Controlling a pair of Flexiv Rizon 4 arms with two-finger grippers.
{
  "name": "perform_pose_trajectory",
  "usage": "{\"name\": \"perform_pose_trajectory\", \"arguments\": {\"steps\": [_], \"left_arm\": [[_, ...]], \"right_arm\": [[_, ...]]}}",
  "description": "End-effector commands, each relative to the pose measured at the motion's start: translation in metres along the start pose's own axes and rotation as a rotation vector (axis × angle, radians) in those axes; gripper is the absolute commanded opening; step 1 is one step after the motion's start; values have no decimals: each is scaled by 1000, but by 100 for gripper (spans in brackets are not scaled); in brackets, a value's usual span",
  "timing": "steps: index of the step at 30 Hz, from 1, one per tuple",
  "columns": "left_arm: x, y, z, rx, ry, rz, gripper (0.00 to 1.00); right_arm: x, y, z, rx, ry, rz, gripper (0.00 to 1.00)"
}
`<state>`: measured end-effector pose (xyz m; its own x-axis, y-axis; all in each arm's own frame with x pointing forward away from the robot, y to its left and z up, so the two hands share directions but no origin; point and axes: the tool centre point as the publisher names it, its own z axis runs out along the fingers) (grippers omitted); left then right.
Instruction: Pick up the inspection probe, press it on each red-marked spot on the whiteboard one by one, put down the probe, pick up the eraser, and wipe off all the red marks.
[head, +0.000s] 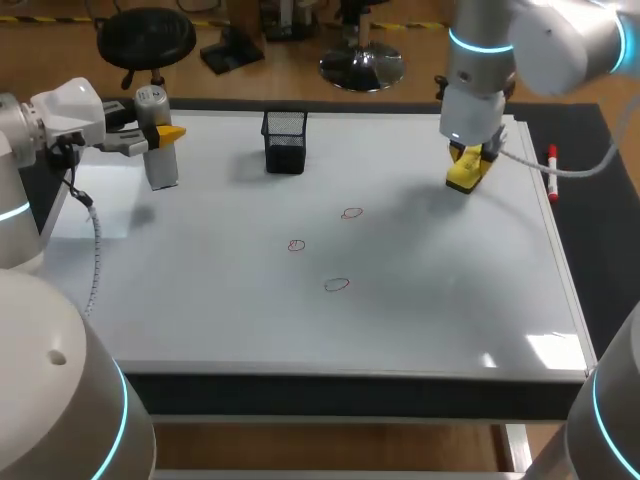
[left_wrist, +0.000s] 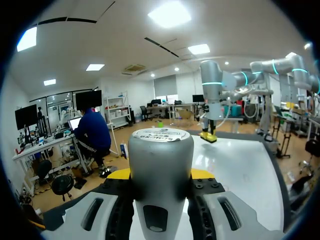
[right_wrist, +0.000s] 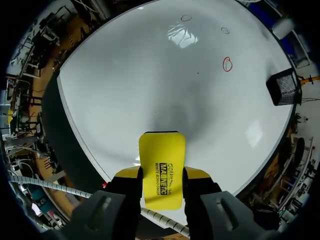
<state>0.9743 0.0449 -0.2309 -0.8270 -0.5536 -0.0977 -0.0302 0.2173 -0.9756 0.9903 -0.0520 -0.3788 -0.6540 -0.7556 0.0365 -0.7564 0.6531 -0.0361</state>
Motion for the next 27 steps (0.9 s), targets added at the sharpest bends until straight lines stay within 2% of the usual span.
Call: {"name": "perform_pose_trajectory", "arguments": {"steps": [1,7,9,27], "left_arm": [[0,0,0,4,-3,2,0],[0,0,0,4,-3,2,0],[0,0,0,4,-3,2,0],[0,0,0,4,-3,2,0]], "right_arm": [[10,1,-2,5,-15,4,0],[12,0,-2,30,-17,17,0],[13,0,-4,46,-44,24,0],[13,0,-4,46,-44,24,0]]}}
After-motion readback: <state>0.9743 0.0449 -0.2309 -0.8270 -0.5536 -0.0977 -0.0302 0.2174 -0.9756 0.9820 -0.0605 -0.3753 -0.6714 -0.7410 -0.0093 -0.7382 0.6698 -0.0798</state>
